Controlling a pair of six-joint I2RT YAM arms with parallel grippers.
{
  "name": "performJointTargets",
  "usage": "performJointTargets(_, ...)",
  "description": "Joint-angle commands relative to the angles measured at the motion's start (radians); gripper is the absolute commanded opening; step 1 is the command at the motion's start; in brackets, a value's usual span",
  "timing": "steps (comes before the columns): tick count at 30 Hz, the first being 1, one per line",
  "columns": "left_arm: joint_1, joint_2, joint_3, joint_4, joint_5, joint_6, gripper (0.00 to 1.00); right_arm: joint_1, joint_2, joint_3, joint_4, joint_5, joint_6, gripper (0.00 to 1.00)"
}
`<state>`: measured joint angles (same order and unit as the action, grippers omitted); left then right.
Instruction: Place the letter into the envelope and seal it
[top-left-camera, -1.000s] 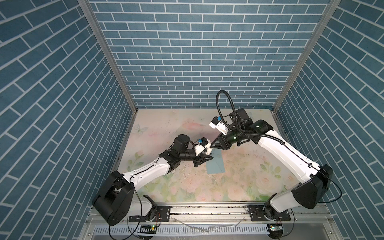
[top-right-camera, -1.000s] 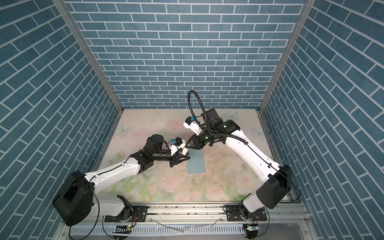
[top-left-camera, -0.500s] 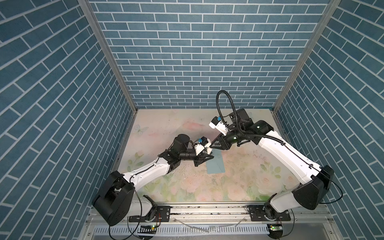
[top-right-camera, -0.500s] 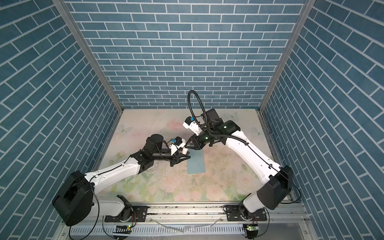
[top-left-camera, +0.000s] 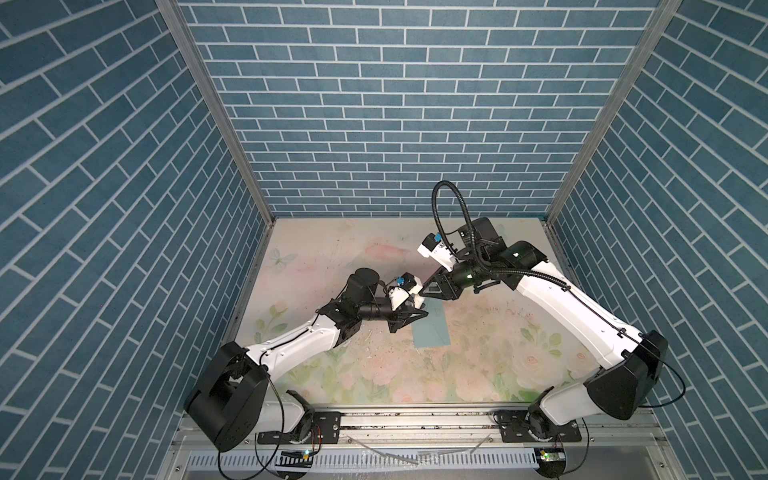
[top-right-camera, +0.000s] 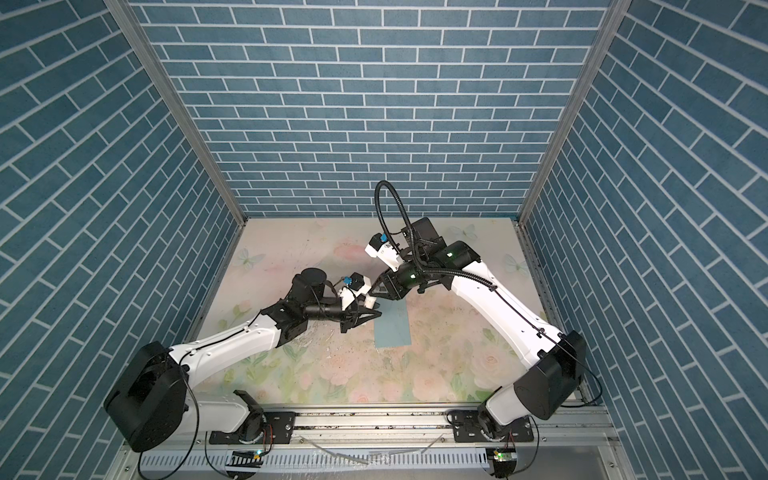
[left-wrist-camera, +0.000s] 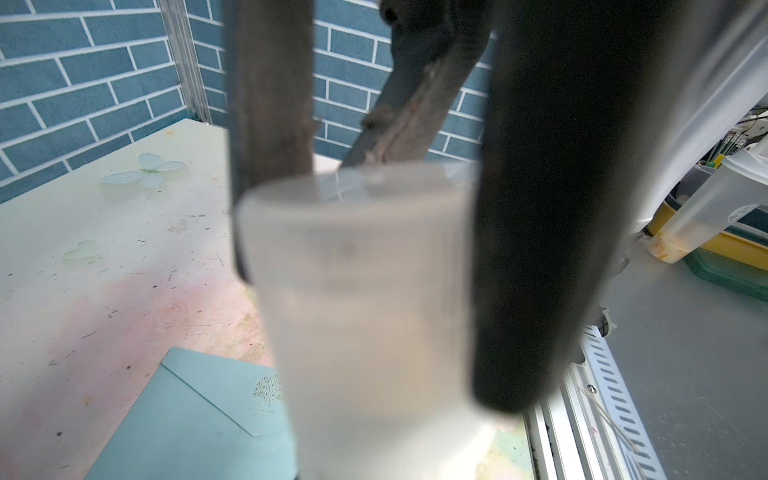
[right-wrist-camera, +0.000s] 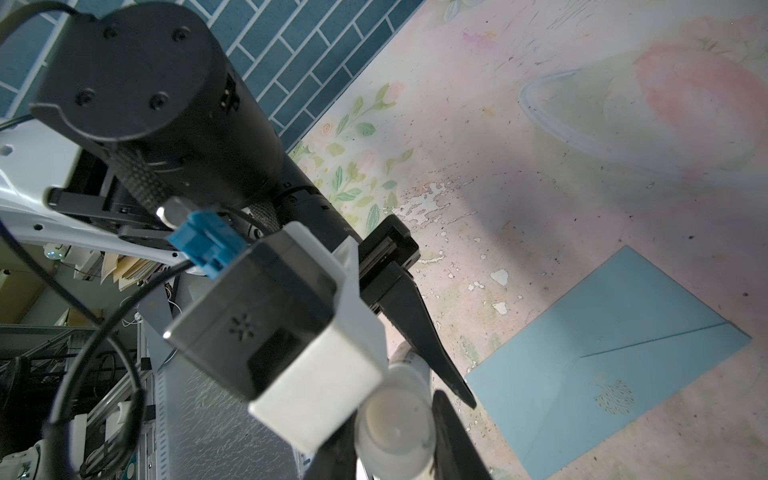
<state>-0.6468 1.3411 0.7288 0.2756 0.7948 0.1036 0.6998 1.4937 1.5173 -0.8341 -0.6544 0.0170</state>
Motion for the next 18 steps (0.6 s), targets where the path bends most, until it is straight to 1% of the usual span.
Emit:
performJointTargets(1,-0.005,0.003,0.01,0.116,-0.016,-0.026,0.0,0.038,0.011,-0.035,-0.019,-0.089,-0.031,0.28)
performJointTargets(18,-0.005,0.002,-0.003,0.257,-0.052,-0.075,0.0,0.05,0.018,-0.134,0.024,-0.079,0.022,0.27)
